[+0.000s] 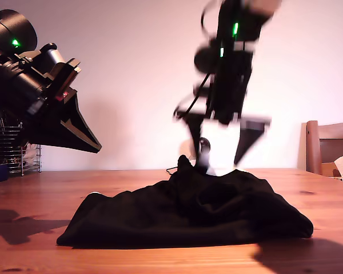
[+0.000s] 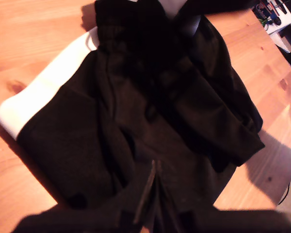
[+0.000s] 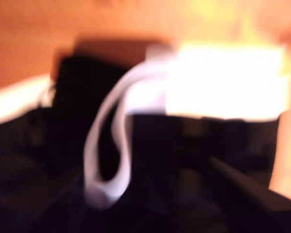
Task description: Fold the shorts in front of you. After folding it, place it to the left side.
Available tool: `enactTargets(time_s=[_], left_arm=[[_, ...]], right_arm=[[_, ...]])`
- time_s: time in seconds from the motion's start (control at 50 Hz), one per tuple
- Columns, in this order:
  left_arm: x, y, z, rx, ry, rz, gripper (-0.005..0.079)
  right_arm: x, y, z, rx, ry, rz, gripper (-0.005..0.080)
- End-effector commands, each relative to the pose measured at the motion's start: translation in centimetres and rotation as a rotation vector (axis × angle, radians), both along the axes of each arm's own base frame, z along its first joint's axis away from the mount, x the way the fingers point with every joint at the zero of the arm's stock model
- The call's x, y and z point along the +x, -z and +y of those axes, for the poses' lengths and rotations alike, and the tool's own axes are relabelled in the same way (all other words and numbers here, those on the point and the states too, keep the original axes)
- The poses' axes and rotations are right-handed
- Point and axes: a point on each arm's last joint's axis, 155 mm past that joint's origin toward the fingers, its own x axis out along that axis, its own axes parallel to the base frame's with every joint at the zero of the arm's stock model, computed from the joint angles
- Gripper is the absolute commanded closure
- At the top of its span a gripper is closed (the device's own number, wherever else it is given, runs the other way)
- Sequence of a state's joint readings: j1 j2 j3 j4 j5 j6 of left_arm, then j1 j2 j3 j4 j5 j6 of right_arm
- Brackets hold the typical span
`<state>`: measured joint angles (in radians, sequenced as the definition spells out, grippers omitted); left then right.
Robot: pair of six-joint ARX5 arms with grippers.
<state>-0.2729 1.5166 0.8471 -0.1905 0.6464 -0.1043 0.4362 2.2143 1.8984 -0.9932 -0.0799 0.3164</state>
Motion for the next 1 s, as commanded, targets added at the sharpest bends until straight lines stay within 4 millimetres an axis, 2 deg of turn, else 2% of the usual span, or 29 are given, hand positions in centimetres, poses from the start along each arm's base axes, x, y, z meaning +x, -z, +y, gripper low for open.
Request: enactTargets(time_s=[0.0, 0.24, 0.5, 0.76, 0.98], left_arm=[[0.1, 0.4, -0.1, -0.002, 0.003, 0.012, 0.0763], [-0.3, 0.2, -0.4, -0.022, 0.013, 0.031, 0.0763], [-0.4, 0.2, -0.5, -0.031, 0.015, 0.039, 0.0763], [-0.5, 0.0, -0.7, -0.043, 0.019, 0.046, 0.0763], [-0.6, 0.0, -0.7, -0.044, 0.019, 0.048, 0.0763]], right_arm=[[-0.5, 1.9, 0.8, 0.028, 0.011, 0.058, 0.0001], [-0.9, 0.8, 4.7, 0.222, -0.044, 0.081, 0.0001], [-1.6, 0.3, 5.9, 0.290, -0.060, 0.115, 0.0001], [-1.3, -1.7, 7.9, 0.352, -0.119, 0.081, 0.0001], [-1.7, -3.6, 10.3, 0.389, -0.202, 0.043, 0.0001]])
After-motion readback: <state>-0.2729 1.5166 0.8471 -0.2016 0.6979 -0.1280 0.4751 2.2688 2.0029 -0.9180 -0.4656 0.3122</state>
